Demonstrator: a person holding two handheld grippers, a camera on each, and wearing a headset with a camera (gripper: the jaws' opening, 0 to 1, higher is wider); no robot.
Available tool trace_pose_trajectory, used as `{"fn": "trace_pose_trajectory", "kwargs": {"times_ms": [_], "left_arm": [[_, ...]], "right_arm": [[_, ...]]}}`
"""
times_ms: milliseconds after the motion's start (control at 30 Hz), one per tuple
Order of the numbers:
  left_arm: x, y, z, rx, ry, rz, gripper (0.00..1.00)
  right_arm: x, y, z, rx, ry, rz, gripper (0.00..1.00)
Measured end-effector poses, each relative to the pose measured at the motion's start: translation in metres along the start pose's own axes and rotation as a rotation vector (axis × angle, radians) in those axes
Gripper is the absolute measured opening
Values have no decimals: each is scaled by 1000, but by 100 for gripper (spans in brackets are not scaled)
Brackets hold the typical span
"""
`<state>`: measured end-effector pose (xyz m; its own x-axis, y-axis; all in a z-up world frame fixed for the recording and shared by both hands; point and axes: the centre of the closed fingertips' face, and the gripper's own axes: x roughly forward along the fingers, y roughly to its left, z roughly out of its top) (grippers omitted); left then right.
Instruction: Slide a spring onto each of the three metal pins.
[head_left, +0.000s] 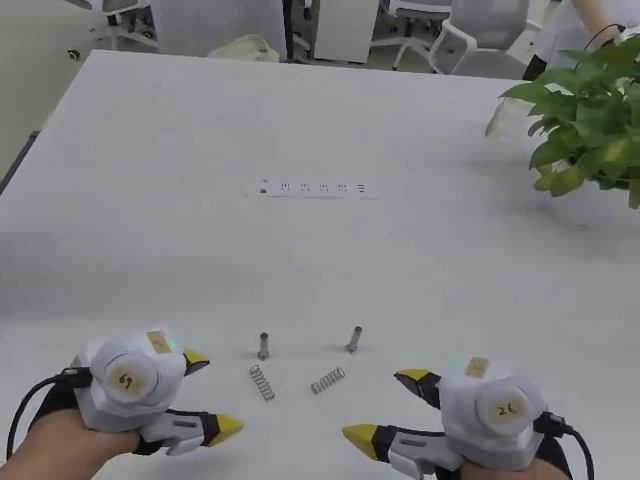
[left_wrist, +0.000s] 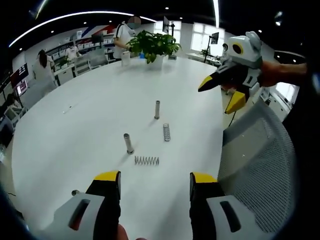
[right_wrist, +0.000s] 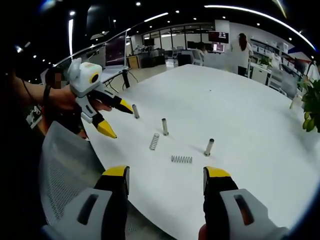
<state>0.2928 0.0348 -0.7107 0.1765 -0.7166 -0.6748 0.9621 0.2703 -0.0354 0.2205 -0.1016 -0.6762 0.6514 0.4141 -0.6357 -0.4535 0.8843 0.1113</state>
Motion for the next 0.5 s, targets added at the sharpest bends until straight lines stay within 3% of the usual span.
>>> {"fn": "trace_pose_trajectory", "kwargs": {"times_ms": [333, 500], "left_arm": [[17, 0, 4, 58, 28, -50, 51], [26, 0, 3, 116, 62, -79, 51]], "right_arm": [[1, 1, 4, -7, -2, 4, 59], [0, 0, 7, -9, -6, 5, 60]]}}
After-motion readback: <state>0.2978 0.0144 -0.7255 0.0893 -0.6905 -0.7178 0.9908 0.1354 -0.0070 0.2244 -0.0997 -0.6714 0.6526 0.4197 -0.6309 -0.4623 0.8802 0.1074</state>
